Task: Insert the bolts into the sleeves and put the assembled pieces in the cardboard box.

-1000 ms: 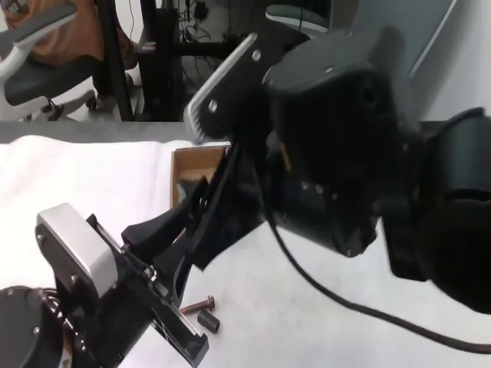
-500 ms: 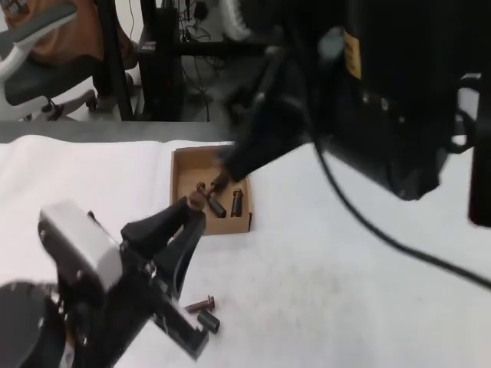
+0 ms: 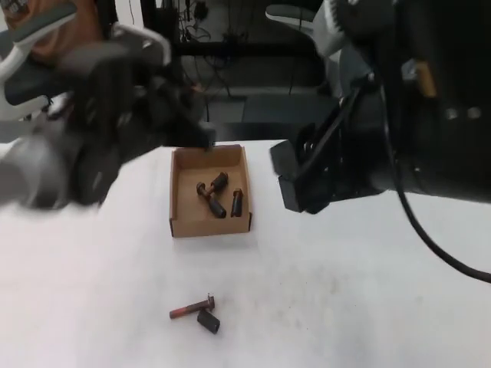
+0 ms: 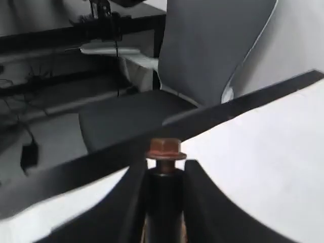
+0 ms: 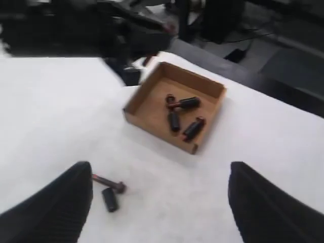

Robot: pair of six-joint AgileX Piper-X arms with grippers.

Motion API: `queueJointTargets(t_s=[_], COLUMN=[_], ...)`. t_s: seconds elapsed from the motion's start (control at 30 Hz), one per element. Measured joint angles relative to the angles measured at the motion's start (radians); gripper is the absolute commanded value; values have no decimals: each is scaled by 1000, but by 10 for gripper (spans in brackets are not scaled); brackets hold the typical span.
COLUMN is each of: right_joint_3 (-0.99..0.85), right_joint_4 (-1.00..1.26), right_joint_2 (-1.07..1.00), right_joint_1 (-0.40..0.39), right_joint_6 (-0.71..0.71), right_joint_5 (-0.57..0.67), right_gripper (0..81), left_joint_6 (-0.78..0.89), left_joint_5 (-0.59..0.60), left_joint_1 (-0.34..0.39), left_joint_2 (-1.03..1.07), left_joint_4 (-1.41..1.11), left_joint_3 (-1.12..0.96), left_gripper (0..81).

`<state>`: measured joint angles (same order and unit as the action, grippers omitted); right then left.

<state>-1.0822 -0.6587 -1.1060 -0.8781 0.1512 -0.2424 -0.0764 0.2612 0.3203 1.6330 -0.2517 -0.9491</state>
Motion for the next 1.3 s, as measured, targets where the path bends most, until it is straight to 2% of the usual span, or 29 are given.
queueJointTargets(t_s=[0.03,0.07,0.1,0.17,0.2,0.47,0.6,0.67,0.7,0.77,0.8,0.87,0.97,1.0,1.17,1.3], right_joint_3=[0,0,0,0,0,14,39,70,92,141,160,182,188,188,134,68], right_joint_4=[-3,-11,-20,-40,-49,-105,-120,-110,-96,-53,-31,-4,14,21,43,61], right_joint_2=[5,7,9,9,9,9,9,11,11,-7,-27,-88,-217,-264,-458,-573], right_joint_1=[0,0,0,0,0,0,0,0,0,2,2,-1,-6,-6,-7,-8], right_joint_6=[17,31,38,41,35,30,1,-22,-32,-51,-64,-99,-170,-191,-295,-381], right_joint_5=[33,60,77,104,111,122,162,225,274,386,442,517,573,584,609,587], right_gripper=[700,700,700,700,700,700,700,700,682,531,490,519,657,665,575,554], left_joint_6=[0,-2,-2,-7,-7,20,-101,-217,-263,-324,-343,-366,-443,-467,-508,-508], left_joint_5=[8,17,32,59,69,84,118,118,110,75,62,47,31,10,-139,-163], left_joint_1=[-1,-1,-3,-2,-2,0,0,3,3,5,5,-2,-16,-19,-28,-75], left_joint_2=[54,105,151,222,254,304,234,181,163,134,130,130,133,133,133,133], left_joint_4=[73,131,208,303,341,543,717,836,881,971,1007,1071,1168,1193,1273,1286], left_joint_3=[-65,-114,-167,-252,-284,-353,-355,-358,-360,-361,-361,-361,-361,-357,-317,-242], left_gripper=[112,206,328,623,700,700,700,700,700,700,700,700,700,700,700,700])
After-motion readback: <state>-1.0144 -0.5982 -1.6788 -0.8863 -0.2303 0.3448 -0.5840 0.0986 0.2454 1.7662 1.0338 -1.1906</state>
